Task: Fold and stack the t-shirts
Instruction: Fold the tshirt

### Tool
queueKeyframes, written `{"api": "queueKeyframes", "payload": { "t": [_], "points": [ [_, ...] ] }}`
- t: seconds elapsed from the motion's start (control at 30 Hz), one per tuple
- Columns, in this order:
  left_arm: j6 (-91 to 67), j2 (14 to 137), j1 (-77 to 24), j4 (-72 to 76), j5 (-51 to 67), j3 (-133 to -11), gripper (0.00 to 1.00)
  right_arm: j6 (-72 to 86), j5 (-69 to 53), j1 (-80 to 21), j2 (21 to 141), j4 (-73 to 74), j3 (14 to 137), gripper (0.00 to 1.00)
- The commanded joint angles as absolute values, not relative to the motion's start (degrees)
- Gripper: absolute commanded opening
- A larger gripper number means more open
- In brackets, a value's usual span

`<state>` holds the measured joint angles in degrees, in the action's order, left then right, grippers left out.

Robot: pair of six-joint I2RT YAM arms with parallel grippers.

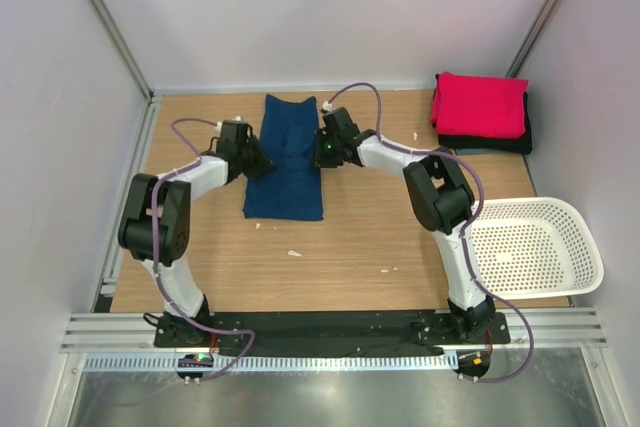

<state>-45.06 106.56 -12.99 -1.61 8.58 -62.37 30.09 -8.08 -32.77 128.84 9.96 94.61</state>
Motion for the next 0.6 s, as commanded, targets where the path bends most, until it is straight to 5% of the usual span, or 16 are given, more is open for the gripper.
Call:
{"api": "queueKeyframes", "payload": {
  "t": [0.0, 0.1, 0.23, 0.57],
  "points": [
    [-38.85, 95.91, -12.83, -8.5, 7.91, -63.8, 0.24, 25.59, -8.26, -32.87, 121.82, 16.85, 99.13, 0.23],
    [-36.48, 88.7, -12.92, -13.51, 6.86, -64.6, 0.52, 25.84, -9.75, -32.87, 117.61, 21.07, 99.67, 0.47],
    [-39.79, 79.83, -12.92, -24.68, 0.98, -63.11, 0.59, 30.21, -12.03, -32.96, 111.37, 23.29, 92.83, 0.66],
    [-64.15, 60.13, -12.92, -21.02, 0.35, -33.24, 0.59, 46.65, -10.37, -35.33, 98.18, 12.76, 64.0, 0.68]
  ]
}}
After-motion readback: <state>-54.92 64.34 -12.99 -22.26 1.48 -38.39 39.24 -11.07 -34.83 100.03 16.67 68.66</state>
